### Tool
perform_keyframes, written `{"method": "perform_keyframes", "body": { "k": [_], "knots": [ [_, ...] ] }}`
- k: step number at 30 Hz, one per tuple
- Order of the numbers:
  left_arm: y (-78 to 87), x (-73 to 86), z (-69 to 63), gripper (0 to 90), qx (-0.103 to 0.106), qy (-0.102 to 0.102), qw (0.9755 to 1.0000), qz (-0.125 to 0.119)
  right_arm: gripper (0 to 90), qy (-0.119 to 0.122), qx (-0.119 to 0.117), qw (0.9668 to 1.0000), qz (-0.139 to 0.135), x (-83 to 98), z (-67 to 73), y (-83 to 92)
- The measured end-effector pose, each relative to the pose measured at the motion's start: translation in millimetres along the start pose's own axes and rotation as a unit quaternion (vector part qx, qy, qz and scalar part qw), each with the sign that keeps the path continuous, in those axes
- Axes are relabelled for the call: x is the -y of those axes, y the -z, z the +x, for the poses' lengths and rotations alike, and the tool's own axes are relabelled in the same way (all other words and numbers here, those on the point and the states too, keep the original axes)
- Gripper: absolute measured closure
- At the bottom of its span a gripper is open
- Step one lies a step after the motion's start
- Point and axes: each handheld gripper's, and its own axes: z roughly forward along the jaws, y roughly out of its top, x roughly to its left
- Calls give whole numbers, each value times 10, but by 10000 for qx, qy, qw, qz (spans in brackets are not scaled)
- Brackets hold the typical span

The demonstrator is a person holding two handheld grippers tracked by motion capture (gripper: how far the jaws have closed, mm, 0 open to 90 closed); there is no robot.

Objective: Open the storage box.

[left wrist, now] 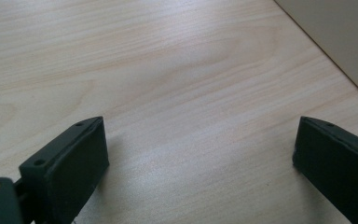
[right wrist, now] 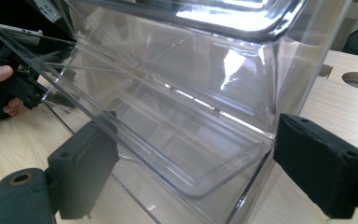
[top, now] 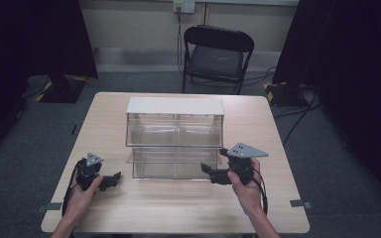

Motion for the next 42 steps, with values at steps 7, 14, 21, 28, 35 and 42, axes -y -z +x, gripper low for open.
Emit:
{"method": "perform_keyframes", "body": {
  "k": [7, 14, 21, 28, 35, 42],
  "knots": [
    [1, 0, 0, 26, -13, -5, 10000, -1, 130, -25, 17, 10000, -43, -13, -5, -21],
    [0, 0, 0, 26, -3, -1, 10000, -1, 131, -35, 19, 10000, -58, -24, -9, -23],
    [-1, 0, -1, 26, 1, 10, 10000, -3, 132, -24, 54, 10000, -74, -49, -7, -23],
    [0, 0, 0, 26, -2, -4, 10000, 1, 131, 3, 64, 9999, -78, -70, -6, -19],
    [0, 0, -1, 26, 1, 10, 10000, 0, 132, -13, 74, 9999, -105, -99, -15, -20],
    [0, 0, 0, 26, -2, -3, 10000, 0, 131, -21, 91, 9999, -132, -122, -21, -23]
  ]
}}
